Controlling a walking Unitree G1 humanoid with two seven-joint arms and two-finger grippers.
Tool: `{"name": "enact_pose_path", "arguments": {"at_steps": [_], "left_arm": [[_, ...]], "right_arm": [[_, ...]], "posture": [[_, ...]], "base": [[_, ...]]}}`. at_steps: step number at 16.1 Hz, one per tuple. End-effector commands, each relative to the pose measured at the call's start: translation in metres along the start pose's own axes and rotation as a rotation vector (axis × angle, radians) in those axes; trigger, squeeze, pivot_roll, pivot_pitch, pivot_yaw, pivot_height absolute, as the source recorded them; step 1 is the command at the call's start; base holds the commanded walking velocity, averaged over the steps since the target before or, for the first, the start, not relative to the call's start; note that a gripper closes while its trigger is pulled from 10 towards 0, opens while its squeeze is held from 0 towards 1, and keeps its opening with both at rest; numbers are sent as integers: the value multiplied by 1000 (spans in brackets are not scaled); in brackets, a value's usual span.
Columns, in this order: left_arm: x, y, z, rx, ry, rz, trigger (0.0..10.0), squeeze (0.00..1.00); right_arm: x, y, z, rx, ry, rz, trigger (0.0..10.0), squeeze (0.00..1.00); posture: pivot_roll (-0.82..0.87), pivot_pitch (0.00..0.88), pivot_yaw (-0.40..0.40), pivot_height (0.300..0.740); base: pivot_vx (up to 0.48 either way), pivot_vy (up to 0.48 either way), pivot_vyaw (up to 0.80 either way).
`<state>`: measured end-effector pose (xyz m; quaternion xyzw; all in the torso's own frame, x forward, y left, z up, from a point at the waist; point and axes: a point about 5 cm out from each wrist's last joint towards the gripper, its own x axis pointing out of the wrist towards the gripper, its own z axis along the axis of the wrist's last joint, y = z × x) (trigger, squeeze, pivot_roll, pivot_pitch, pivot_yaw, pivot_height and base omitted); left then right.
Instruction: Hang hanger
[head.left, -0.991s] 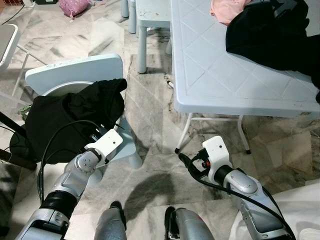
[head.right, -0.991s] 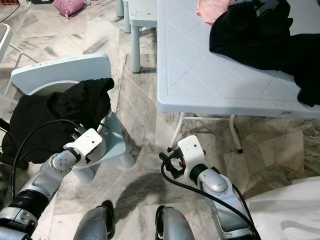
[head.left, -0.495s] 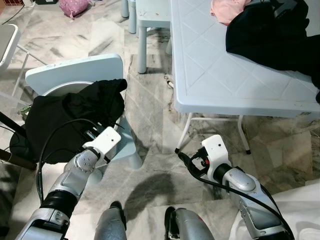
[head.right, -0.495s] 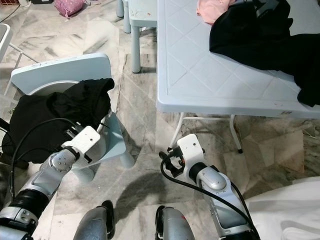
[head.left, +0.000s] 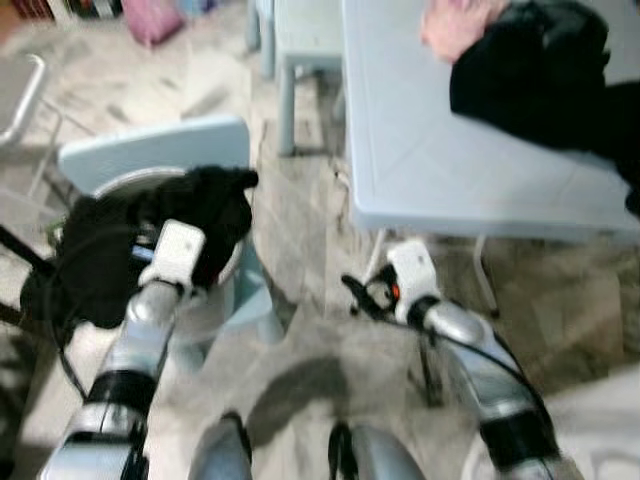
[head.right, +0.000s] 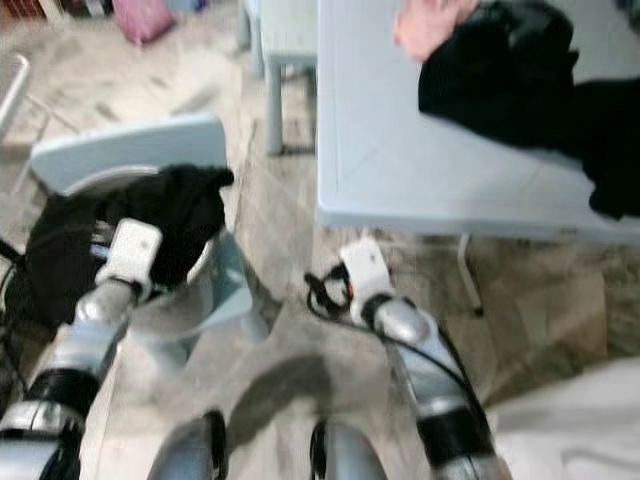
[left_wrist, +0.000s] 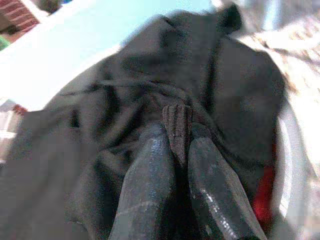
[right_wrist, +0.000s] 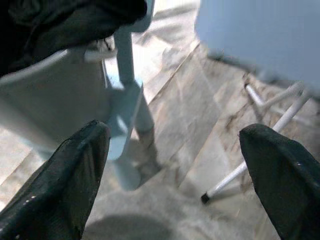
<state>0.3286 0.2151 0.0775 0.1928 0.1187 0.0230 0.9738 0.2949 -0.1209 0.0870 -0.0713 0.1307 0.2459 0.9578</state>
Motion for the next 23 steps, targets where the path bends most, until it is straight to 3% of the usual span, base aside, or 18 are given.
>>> {"name": "enact_pose_path", "arguments": {"at_steps": [1,5,6,9,10,11,12,13,14,15,16,20,21,23], "left_arm": [[0,3,-3,-90,21,46,0,0],[-8,4,-4,-246,-2,79,0,0],[-14,1,-9,-381,27,66,0,0],[-25,-9,-16,-421,32,34,0,0],[-28,-11,-16,-427,22,29,784,0],[-26,-15,-12,-415,-1,18,3725,0],[-23,-18,-4,-414,-22,9,10000,0],[-24,-17,0,-421,-54,11,10000,0],[-28,-19,1,-400,-76,1,10000,0],[-29,-21,3,-383,-95,-16,10000,0],[-30,-22,4,-387,-102,-22,10000,0],[-25,-25,22,-364,-169,-52,10000,0],[-23,-25,29,-370,-188,-66,10000,0],[-25,-27,70,-289,-382,-150,10000,0]], "right_arm": [[2,-4,-4,19,-1,-27,10000,0],[11,-4,-4,86,-47,-57,10000,0],[14,-5,-2,111,-71,-79,10000,0],[21,-9,3,45,-116,-124,10000,0],[22,-9,6,68,-144,-121,10000,0],[23,-10,8,114,-163,-134,10000,0],[23,-13,12,110,-186,-167,10000,0],[22,-13,13,87,-204,-151,10000,0],[18,-21,15,89,-230,-219,10000,0],[12,-33,15,177,-259,-296,10000,0],[9,-37,14,206,-283,-321,10000,0],[8,-45,14,233,-284,-367,10000,0],[9,-45,16,239,-288,-371,10000,0],[10,-49,28,220,-345,-392,10000,0]], "posture": [[25,35,-51,740],[30,0,-10,740],[32,0,1,740],[50,0,-16,740],[55,0,-25,740],[57,0,-29,740],[44,0,-28,740],[38,0,-26,740],[22,0,-24,740],[19,0,-24,740],[16,0,-24,740],[11,0,-32,740],[13,0,-37,740],[20,0,-41,740]], "base": [[0,0,0],[0,0,0],[0,0,0],[0,0,0],[0,0,0],[0,0,0],[0,0,0],[0,0,0],[0,0,0],[0,0,0],[0,0,0],[0,0,0],[0,0,-631],[0,0,-400]]}}
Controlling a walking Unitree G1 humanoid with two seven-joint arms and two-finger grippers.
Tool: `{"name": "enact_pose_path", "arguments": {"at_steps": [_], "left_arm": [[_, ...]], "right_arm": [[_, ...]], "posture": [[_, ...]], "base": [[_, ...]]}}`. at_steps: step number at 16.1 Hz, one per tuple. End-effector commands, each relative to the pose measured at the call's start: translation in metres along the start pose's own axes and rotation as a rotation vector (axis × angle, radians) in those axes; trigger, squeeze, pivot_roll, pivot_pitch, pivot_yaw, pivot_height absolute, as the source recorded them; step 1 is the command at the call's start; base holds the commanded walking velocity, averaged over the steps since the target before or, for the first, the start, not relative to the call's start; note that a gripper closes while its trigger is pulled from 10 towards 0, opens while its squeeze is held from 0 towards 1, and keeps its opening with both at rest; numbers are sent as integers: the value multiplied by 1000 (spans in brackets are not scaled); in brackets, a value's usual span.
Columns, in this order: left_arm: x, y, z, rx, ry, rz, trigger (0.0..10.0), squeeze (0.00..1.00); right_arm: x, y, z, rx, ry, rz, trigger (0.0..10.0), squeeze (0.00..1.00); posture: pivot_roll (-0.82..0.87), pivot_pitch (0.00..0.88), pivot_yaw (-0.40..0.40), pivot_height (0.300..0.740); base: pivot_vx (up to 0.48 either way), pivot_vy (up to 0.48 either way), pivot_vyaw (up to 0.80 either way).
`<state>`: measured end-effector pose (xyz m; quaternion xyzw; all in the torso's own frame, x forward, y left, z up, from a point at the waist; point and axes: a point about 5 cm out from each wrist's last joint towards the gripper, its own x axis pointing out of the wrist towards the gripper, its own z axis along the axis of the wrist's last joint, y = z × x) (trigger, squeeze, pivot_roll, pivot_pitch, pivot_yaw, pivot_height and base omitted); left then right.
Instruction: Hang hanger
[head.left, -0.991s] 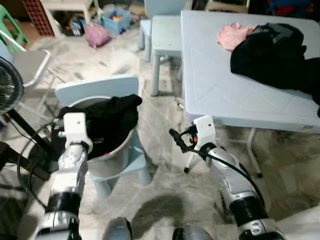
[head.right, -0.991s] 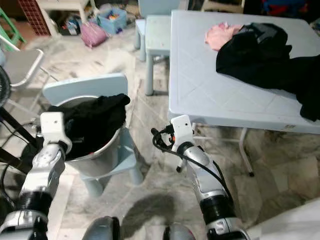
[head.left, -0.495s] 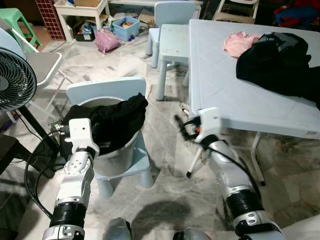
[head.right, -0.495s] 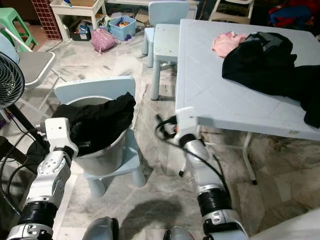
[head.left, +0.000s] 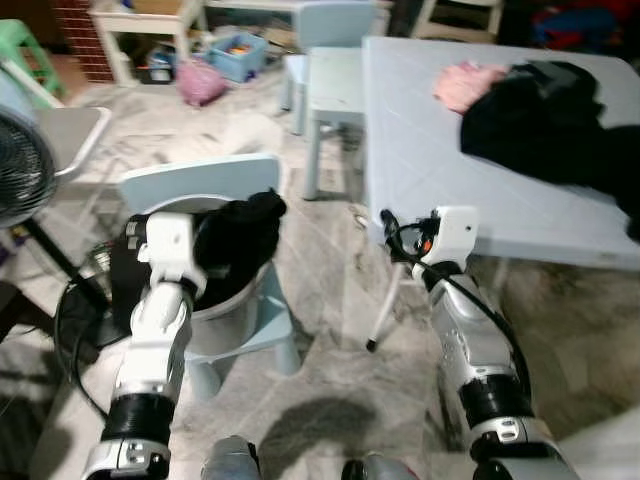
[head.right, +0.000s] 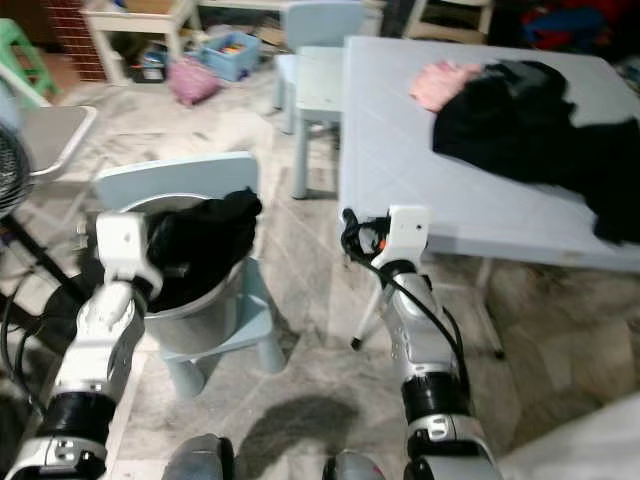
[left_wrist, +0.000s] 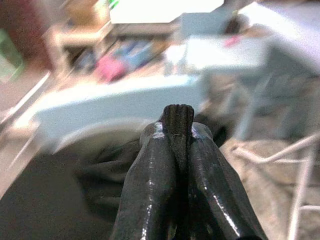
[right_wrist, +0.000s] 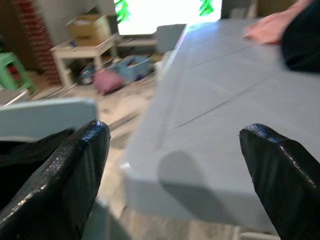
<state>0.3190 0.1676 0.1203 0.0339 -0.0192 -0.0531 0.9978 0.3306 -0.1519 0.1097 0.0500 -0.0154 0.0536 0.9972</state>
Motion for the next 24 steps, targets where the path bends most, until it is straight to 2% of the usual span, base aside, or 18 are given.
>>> {"name": "enact_pose_path", "arguments": {"at_steps": [1,2,3,4,5,6,7,9,10,11,12,14,15,17,18,19,20,24], "left_arm": [[9,-13,33,42,-127,-73,10000,0],[16,-25,52,38,-188,-120,10000,0],[27,-49,82,37,-280,-219,10000,0],[31,-65,97,2,-298,-305,10000,0],[30,-92,113,-25,-312,-490,10000,0],[22,-112,125,-17,-324,-649,10000,0],[13,-128,133,-24,-333,-758,10000,0],[0,-142,134,-102,-314,-837,10000,0],[0,-141,131,-108,-304,-828,10000,0],[1,-132,120,-154,-250,-763,10000,0],[2,-112,100,-194,-173,-636,10000,0],[1,-93,78,-141,-111,-536,10000,0],[-3,-65,53,-100,-46,-399,10000,0],[-11,-41,29,-75,42,-288,10000,0],[-22,-37,15,-50,102,-297,10000,0],[-27,-39,11,-38,120,-315,10000,0],[-42,-46,1,-14,153,-371,10000,0],[-48,-58,1,-86,141,-386,10000,0]], "right_arm": [[6,-1,11,-15,-44,-13,10000,0],[8,-3,12,-32,-45,-23,10000,0],[12,-11,13,-70,-43,-79,10000,0],[13,-17,15,-106,-45,-126,10000,0],[15,-26,18,-169,-51,-192,10000,0],[16,-31,23,-190,-66,-231,10000,0],[17,-34,28,-241,-89,-252,10000,0],[18,-36,32,-280,-113,-281,10000,0],[17,-36,31,-281,-114,-285,10000,0],[14,-39,29,-295,-105,-314,10000,0],[12,-41,25,-316,-95,-331,10000,0],[12,-41,23,-329,-92,-340,10000,0],[12,-42,24,-327,-92,-338,10000,0],[11,-42,22,-327,-84,-321,10000,0],[8,-43,20,-334,-76,-316,10000,0],[6,-44,19,-334,-73,-316,10000,0],[-6,-47,10,-314,-35,-304,10000,0],[-30,-43,-8,-287,19,-263,10000,0]], "posture": [[29,0,-44,740],[29,0,-44,740],[43,0,-53,740],[43,0,-54,740],[39,0,-52,740],[33,0,-44,740],[29,0,-38,740],[18,0,-24,740],[17,6,-22,740],[21,14,-24,740],[29,22,-28,740],[32,28,-33,740],[34,29,-35,740],[40,38,-42,740],[39,47,-49,740],[39,48,-50,740],[32,54,-51,740],[6,68,-41,740]], "base": [[0,0,0],[0,0,0],[0,0,0],[0,0,0],[0,0,0],[0,0,0],[0,0,0],[0,0,0],[0,0,0],[0,0,0],[0,0,0],[0,0,0],[0,0,0],[0,0,0],[0,0,0],[0,0,0],[0,0,-406],[0,0,-756]]}}
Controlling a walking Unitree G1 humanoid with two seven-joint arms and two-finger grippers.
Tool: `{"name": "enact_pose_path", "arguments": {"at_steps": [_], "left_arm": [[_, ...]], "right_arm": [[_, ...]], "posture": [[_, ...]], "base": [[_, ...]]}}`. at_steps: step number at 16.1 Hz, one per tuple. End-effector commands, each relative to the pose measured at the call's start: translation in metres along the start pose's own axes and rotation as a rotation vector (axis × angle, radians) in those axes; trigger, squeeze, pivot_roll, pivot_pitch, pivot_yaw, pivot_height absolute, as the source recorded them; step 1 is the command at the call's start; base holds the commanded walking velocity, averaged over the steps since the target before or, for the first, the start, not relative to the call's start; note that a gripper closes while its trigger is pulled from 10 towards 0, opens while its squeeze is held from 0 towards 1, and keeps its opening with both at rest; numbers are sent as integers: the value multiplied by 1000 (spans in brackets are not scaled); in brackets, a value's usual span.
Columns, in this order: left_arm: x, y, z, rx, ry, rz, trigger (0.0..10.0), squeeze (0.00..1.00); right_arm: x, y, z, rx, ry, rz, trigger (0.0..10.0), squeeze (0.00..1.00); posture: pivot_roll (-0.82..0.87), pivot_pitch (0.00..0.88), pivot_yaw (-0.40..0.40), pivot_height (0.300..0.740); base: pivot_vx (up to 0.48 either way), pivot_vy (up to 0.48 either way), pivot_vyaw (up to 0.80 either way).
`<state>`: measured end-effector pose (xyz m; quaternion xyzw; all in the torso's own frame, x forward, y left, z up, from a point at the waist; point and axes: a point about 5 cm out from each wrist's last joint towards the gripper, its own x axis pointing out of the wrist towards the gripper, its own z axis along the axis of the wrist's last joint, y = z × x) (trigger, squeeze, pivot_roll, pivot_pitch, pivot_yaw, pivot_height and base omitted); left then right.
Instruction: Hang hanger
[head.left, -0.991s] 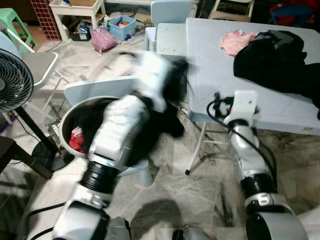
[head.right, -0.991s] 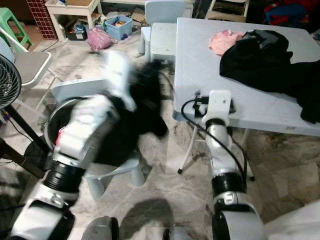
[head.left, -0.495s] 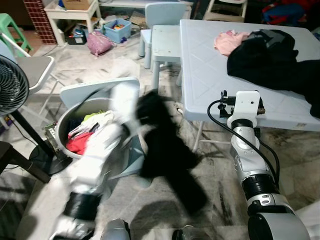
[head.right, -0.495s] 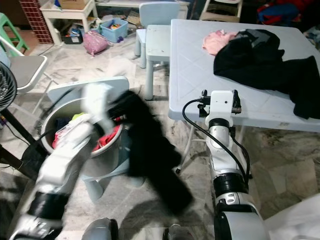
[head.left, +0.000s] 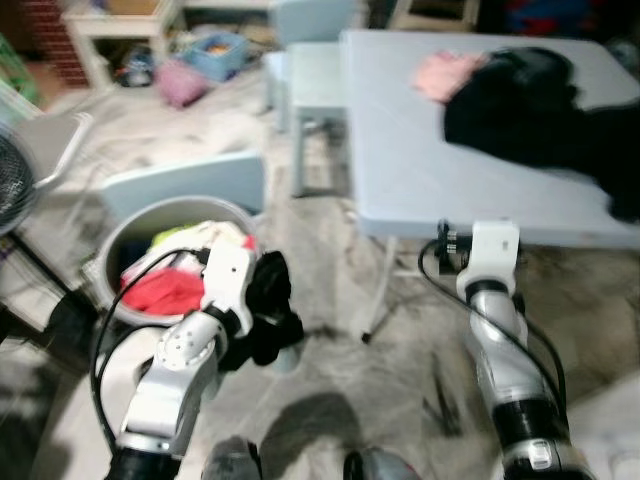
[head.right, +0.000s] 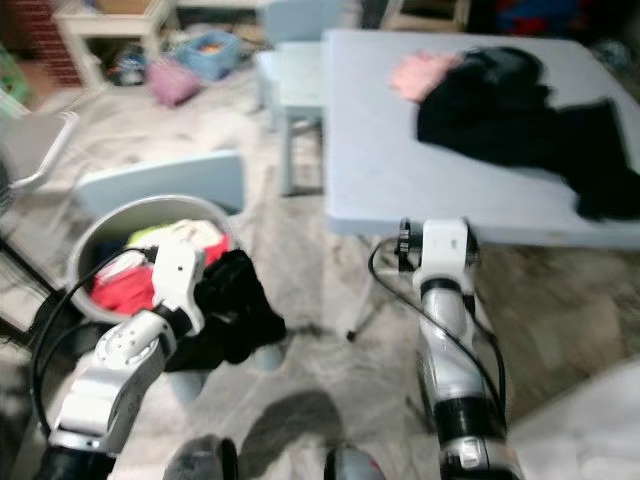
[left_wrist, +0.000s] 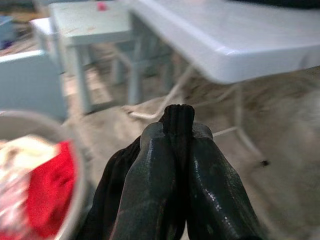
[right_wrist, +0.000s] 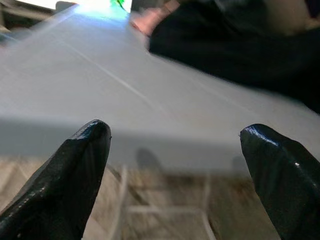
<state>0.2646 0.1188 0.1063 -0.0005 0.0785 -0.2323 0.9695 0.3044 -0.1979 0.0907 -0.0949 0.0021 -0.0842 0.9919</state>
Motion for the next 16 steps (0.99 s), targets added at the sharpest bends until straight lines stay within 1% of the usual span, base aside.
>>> {"name": "enact_pose_path", "arguments": {"at_steps": [1,2,3,5,7,10,16], "left_arm": [[3,-5,10,8,-40,-36,10000,0],[4,-9,14,-22,-58,-72,10000,0],[4,-9,16,-54,-66,-58,10000,0],[6,-9,17,-43,-59,-52,10000,0],[8,-8,17,-37,-54,-53,10000,0],[9,-6,19,-41,-65,-51,10000,0],[10,-7,20,-41,-59,-64,10000,0]], "right_arm": [[-2,2,5,14,-13,16,10000,0],[-5,2,5,20,-7,16,10000,0],[-5,2,5,23,-2,15,10000,0],[-6,3,5,46,2,23,10000,0],[-4,6,7,45,7,48,10000,0],[-3,9,8,45,11,69,10000,0],[-1,13,9,52,16,83,10000,0]], "posture": [[6,68,-41,740],[-3,75,-28,740],[-6,75,-24,740],[-6,76,-24,740],[-6,78,-30,740],[-3,77,-34,740],[-2,79,-31,740]], "base": [[0,0,-800],[0,0,-800],[0,0,-800],[0,0,-800],[0,0,0],[0,422,0],[0,472,0]]}}
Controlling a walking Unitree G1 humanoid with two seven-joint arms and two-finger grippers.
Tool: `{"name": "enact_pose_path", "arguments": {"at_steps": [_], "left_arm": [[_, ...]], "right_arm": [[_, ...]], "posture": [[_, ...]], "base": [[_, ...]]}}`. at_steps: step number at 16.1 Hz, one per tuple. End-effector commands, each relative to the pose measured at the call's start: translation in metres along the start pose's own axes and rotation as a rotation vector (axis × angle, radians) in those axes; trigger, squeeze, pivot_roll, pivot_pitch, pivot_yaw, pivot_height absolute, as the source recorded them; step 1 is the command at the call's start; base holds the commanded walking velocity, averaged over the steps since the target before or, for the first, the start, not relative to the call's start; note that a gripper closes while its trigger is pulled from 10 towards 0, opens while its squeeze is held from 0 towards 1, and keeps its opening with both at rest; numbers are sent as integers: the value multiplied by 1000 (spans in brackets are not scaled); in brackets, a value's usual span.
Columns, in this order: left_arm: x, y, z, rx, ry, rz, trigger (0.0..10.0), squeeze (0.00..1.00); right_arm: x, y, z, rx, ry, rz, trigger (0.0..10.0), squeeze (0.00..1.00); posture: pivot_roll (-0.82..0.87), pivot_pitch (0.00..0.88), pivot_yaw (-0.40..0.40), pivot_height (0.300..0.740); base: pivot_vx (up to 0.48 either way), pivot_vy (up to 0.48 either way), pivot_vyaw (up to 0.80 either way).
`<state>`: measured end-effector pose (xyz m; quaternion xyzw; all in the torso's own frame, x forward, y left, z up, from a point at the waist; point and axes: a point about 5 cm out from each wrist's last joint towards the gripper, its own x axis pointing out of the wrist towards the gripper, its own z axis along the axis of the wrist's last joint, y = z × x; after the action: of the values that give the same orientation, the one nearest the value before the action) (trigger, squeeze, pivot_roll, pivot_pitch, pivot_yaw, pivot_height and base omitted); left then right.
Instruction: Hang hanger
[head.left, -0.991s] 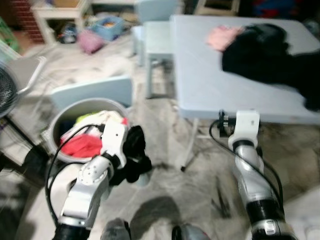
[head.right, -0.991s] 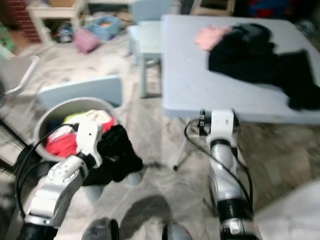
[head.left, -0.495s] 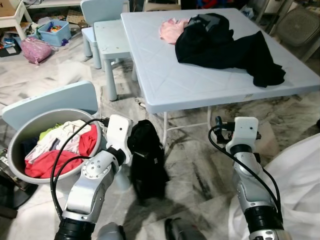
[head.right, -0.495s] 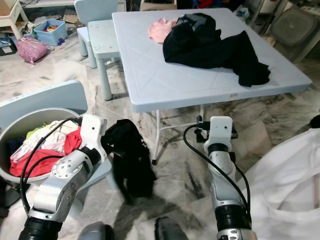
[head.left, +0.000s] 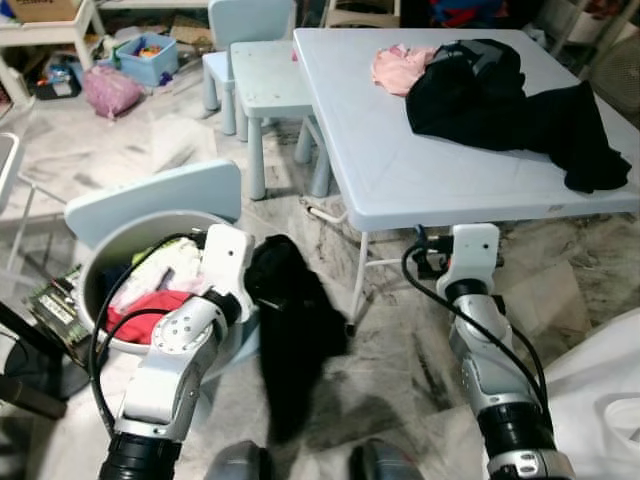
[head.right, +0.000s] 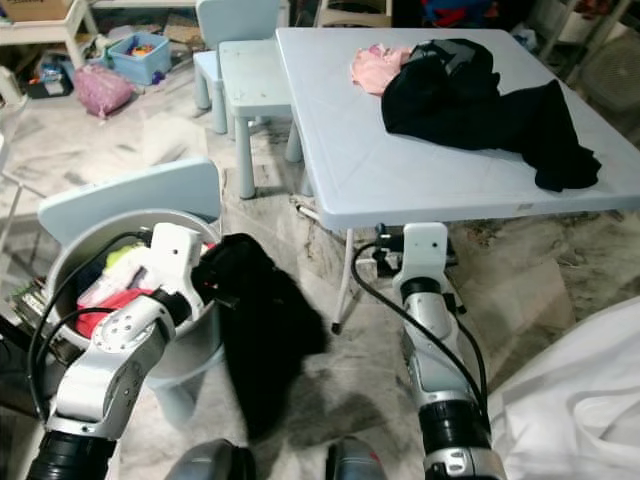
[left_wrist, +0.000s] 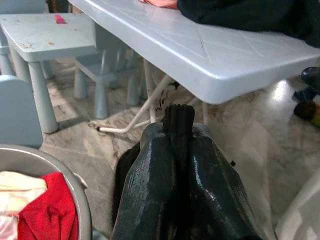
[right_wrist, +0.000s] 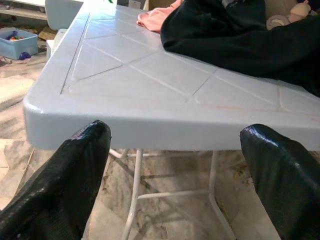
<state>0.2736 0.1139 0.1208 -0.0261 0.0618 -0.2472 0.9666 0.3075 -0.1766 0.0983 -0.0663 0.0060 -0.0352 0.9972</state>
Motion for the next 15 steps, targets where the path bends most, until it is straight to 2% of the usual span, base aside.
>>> {"name": "enact_pose_path", "arguments": {"at_steps": [1,10,12,15], "left_arm": [[4,-6,4,-1,-15,-31,10000,0],[5,-6,1,18,-7,-35,10000,0],[5,-7,3,55,-26,-50,10000,0],[2,-1,6,21,-53,-76,10000,0]], "right_arm": [[-2,-6,-2,-5,14,-15,10000,0],[2,-3,-1,-1,12,-2,10000,0],[1,0,-1,4,15,1,10000,0],[-1,3,-3,10,21,5,10000,0]], "posture": [[-3,78,-33,740],[1,61,-38,740],[-1,59,-33,740],[0,66,-32,740]], "base": [[0,472,0],[0,480,0],[0,0,0],[0,0,0]]}}
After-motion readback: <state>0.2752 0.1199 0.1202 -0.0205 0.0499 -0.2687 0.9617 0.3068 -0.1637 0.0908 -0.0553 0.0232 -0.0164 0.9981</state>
